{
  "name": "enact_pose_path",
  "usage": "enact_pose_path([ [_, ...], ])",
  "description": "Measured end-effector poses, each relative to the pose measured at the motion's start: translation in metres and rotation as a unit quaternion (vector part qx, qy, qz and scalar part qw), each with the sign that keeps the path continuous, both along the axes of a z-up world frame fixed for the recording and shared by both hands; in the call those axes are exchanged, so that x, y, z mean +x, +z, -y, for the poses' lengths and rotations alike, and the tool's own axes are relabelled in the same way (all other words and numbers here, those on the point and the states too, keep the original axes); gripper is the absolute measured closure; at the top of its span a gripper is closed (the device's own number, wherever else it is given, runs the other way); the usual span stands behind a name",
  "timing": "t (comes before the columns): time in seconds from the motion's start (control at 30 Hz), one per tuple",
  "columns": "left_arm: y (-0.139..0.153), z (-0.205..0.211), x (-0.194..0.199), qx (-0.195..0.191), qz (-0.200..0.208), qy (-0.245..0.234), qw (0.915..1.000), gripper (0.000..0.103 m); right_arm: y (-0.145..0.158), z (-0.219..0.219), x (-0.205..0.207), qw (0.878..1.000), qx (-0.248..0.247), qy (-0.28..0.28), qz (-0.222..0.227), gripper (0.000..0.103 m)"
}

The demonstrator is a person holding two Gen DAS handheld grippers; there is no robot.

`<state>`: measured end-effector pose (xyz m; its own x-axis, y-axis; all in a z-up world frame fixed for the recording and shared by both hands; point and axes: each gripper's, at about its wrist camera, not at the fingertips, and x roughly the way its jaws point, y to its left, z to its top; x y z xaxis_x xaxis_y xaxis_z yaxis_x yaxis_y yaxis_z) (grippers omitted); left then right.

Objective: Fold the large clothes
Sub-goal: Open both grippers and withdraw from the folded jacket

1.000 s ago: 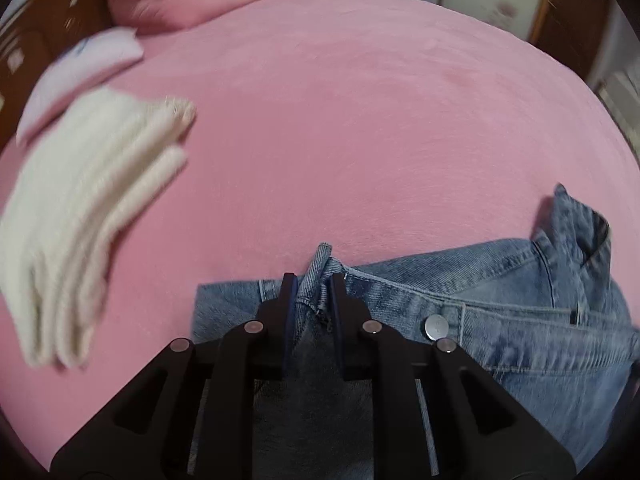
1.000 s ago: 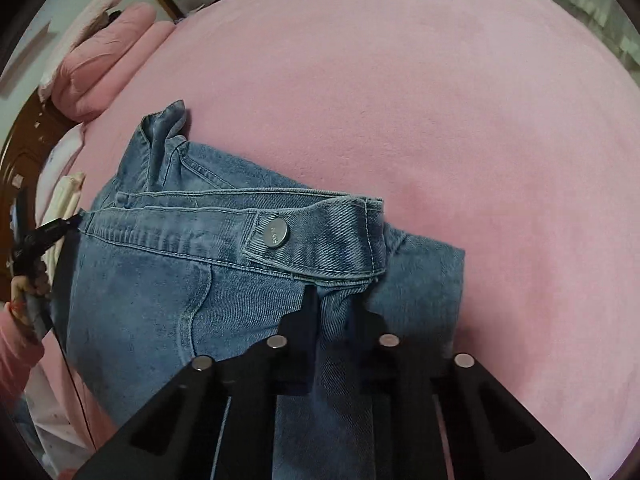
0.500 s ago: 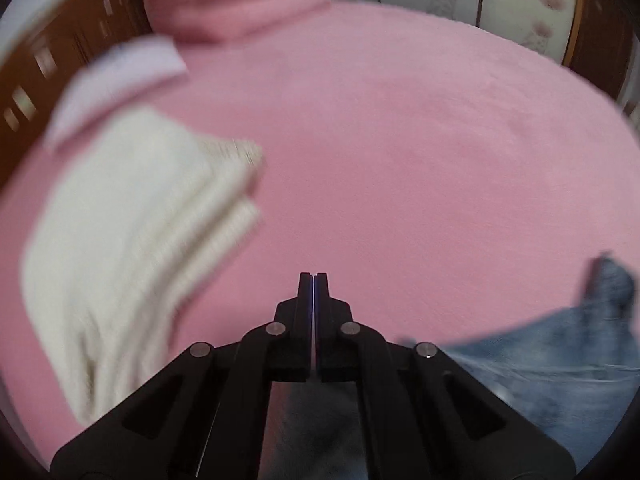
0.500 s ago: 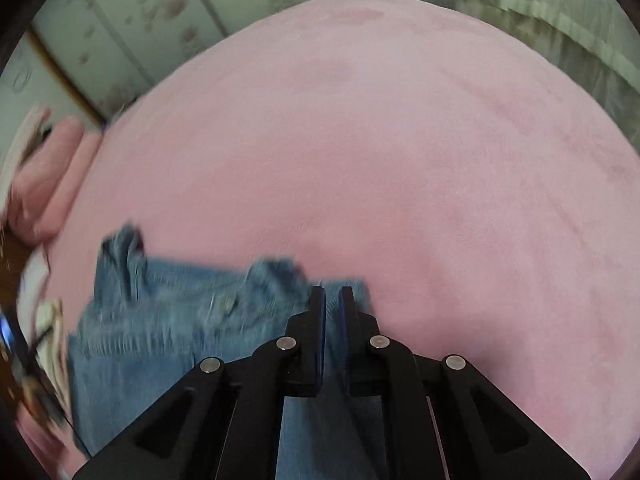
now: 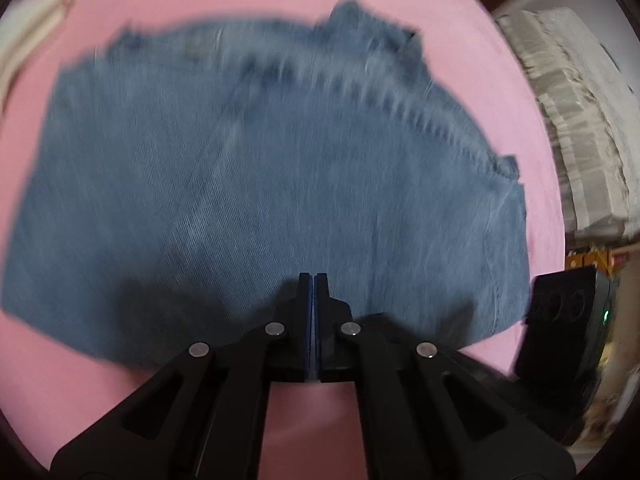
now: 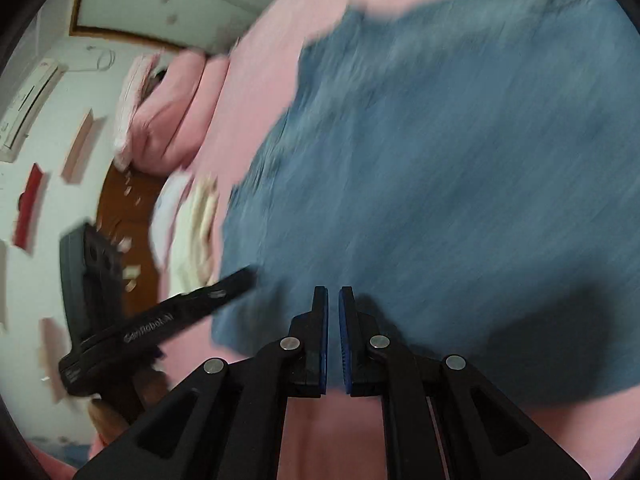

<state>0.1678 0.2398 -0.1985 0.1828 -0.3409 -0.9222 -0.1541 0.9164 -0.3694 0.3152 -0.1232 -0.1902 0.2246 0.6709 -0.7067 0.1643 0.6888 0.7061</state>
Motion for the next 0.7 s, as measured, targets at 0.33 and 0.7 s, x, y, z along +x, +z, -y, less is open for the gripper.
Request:
enact_pose_path([
  [0.33,-0.017,-0.078,-0.029,0.082,0.02,0.071,0.9938,0.103,0.009,0.174,-0.074,0.994,-0.104,-0.008,0.043,0.103],
  [0.7,0.027,-0.061,-0.058,0.07,0.112,0.068,0.9889,0.103,0.071,0.174,-0.104,0.967,-0.229,-0.039,0.104,0.103],
])
